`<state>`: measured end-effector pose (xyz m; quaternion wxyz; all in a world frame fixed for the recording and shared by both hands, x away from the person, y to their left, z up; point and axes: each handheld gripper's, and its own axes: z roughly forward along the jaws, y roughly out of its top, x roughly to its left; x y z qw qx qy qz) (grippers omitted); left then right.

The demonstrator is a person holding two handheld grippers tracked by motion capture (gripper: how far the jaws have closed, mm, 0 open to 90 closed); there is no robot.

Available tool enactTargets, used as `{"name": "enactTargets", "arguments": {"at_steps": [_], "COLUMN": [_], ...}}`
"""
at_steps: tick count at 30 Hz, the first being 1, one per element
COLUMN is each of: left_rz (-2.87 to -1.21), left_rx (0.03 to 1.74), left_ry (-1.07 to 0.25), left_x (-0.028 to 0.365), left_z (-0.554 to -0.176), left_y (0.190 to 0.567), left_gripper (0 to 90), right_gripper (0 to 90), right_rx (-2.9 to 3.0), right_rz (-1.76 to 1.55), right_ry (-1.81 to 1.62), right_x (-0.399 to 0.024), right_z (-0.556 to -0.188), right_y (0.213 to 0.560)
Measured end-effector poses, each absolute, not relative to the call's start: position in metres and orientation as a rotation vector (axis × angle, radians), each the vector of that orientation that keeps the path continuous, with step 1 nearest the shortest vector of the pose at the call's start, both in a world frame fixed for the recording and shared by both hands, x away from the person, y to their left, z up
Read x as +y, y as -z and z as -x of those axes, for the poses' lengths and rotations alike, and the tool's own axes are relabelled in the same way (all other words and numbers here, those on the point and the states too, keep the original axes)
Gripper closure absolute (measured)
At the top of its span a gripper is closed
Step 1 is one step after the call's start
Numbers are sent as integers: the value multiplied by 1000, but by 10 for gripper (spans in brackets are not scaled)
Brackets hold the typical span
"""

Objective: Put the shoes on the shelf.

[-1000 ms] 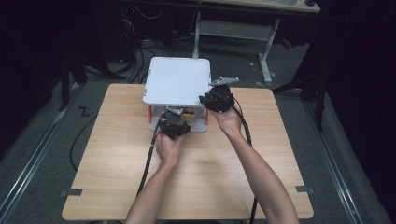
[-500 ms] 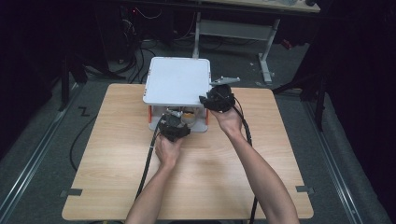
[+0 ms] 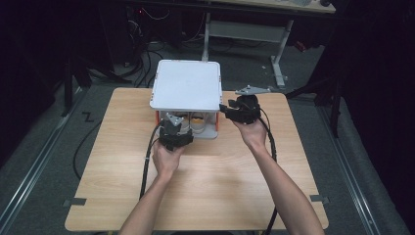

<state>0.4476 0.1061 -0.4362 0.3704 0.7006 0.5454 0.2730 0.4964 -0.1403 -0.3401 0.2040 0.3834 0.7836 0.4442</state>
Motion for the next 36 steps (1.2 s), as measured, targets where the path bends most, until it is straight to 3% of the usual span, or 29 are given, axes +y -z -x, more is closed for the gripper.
{"name": "enactTargets", "arguments": {"at_steps": [16, 36], "left_rz": [-1725, -1672], "left_rx": [1316, 1299], "left_ry": [-673, -638], "left_x": [135, 167], "left_z": [-415, -385], "left_y": [403, 404], "left_gripper": [321, 270], "right_gripper": [543, 525], "right_rx": [2130, 2078], "right_rz": [-1106, -1142], "right_ry": [-1314, -1360], "right_x": [-192, -247], "right_z": [-462, -419], "right_y": [338, 352]}}
